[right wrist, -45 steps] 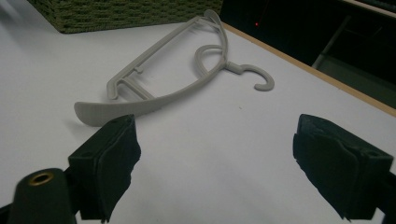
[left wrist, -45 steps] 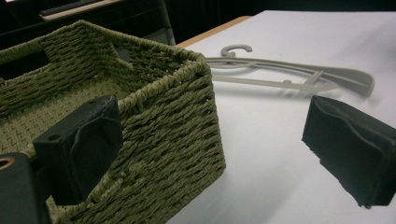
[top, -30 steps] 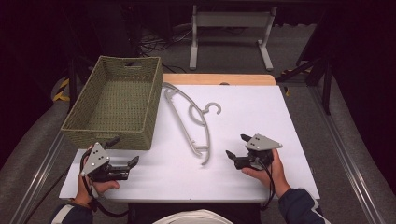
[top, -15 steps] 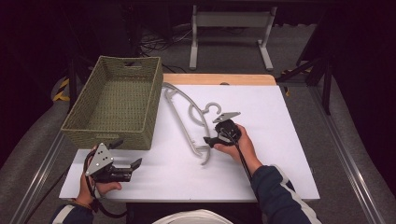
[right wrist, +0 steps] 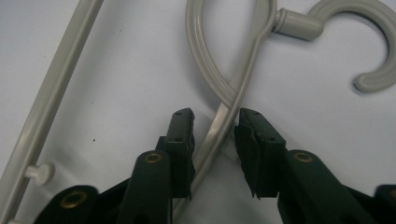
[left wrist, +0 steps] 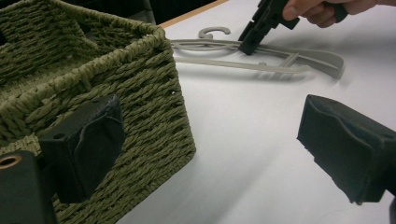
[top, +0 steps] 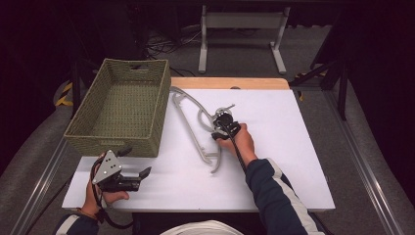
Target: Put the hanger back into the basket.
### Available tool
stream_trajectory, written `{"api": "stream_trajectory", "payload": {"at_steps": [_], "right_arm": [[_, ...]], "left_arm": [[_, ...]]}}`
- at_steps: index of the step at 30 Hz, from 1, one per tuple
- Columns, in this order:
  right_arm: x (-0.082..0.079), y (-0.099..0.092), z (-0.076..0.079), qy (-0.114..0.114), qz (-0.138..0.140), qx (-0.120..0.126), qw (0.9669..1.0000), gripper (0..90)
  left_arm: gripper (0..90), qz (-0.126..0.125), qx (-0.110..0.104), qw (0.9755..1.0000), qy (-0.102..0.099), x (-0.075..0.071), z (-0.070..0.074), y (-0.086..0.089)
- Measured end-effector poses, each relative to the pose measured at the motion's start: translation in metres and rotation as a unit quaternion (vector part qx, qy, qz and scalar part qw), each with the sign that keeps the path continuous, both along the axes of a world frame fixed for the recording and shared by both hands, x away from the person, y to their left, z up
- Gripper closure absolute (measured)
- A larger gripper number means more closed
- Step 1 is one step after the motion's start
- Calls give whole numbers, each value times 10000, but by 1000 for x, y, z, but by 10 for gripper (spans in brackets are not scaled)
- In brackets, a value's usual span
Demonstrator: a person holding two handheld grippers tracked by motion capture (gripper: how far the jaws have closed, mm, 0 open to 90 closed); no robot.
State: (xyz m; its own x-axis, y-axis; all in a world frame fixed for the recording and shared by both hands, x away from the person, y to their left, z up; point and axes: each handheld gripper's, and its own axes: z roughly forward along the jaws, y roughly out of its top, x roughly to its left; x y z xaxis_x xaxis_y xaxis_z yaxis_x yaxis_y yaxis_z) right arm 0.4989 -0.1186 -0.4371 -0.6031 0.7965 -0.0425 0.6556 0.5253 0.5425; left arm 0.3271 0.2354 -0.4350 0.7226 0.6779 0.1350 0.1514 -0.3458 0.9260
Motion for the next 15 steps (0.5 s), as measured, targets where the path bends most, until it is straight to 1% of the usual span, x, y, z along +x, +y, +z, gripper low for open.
{"api": "stream_trajectory", "payload": {"at_steps": [1, 2, 3, 4, 5, 9, 10, 12, 13, 14, 15], "right_arm": [[2, 1, 1, 66, -24, -30, 10000, 686], [4, 1, 2, 147, -42, 4, 9999, 690], [7, 0, 2, 248, -76, 49, 9997, 696], [9, 0, 3, 305, -138, 90, 9994, 701], [10, 0, 3, 331, -157, 80, 9993, 706], [19, -4, 4, 504, -453, 288, 9973, 745], [21, -5, 4, 497, -541, 284, 9969, 756], [25, -8, 4, 336, -769, 161, 9963, 779], [27, -9, 4, 332, -814, 175, 9960, 784], [28, -10, 5, 293, -894, 126, 9955, 796], [29, -10, 5, 145, -961, -46, 9953, 807]], "left_arm": [[79, -19, -18, 10000, 45, -1, -1, -1], [79, -51, 34, 10000, 67, -1, -1, -2], [79, -54, 66, 10000, 45, -1, -1, -2], [79, -73, 44, 10000, 48, -1, -1, -3], [79, -90, 51, 9999, 62, -1, -1, -4], [80, -143, 81, 9998, 105, -1, -2, -7], [81, -155, 79, 9998, 96, -1, -2, -7], [83, -175, 80, 9997, 121, -1, -3, -8], [83, -193, 77, 9997, 136, -1, -3, -9], [83, -186, 100, 9997, 110, 0, -3, -9], [83, -179, 80, 9997, 130, 0, -3, -9]]}}
